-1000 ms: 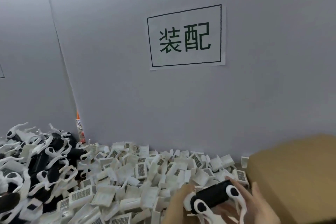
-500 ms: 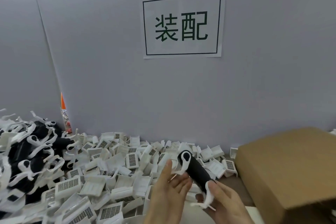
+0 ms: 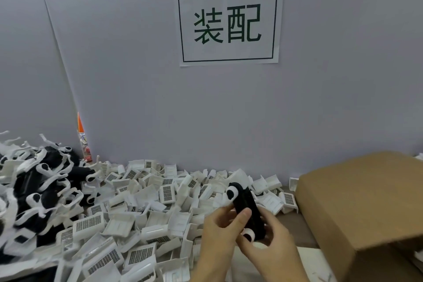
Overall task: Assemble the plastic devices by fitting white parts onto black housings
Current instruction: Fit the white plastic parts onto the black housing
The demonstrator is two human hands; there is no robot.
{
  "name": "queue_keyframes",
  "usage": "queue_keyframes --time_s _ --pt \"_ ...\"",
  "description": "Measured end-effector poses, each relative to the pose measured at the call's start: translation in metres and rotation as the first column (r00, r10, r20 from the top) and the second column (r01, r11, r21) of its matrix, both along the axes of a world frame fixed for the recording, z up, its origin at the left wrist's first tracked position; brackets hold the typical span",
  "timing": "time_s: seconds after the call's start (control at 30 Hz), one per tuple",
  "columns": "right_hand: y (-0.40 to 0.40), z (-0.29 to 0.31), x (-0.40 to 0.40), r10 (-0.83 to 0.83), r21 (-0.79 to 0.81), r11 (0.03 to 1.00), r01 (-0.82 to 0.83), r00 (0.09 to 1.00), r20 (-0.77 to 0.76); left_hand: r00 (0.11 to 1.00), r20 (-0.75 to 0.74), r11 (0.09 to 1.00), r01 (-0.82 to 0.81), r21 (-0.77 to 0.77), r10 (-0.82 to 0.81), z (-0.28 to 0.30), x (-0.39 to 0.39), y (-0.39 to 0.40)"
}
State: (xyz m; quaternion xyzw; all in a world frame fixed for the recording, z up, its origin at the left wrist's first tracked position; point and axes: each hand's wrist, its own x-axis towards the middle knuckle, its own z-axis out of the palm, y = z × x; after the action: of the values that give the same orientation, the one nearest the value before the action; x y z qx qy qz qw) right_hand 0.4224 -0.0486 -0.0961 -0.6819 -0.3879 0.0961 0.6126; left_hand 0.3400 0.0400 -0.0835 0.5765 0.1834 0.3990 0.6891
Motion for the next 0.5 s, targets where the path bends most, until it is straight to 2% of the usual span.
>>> queue_keyframes --time_s 0.1,0.23,0.33,0.5 --pt "0.0 -0.001 -0.001 -0.031 -0.021 0.999 0.032 0.997 0.07 0.999 -0.013 0.989 -0.047 0.143 0.05 0.002 0.0 -0.004" --pt "-0.001 -0.005 0.001 -0.136 -0.03 0.989 0.142 0.977 0.167 0.987 -0.065 0.927 -0.112 0.359 0.144 -0.002 0.006 -0.01" --pt "0.0 -0.005 -0.002 -0.139 -0.05 0.987 0.155 0.961 0.239 0.989 -0.107 0.947 -0.065 0.315 0.104 -0.004 0.009 -0.012" --pt "-0.001 -0.004 -0.002 -0.135 -0.091 0.982 0.166 0.952 0.276 0.986 -0.133 0.957 -0.054 0.284 0.095 -0.006 0.012 -0.008"
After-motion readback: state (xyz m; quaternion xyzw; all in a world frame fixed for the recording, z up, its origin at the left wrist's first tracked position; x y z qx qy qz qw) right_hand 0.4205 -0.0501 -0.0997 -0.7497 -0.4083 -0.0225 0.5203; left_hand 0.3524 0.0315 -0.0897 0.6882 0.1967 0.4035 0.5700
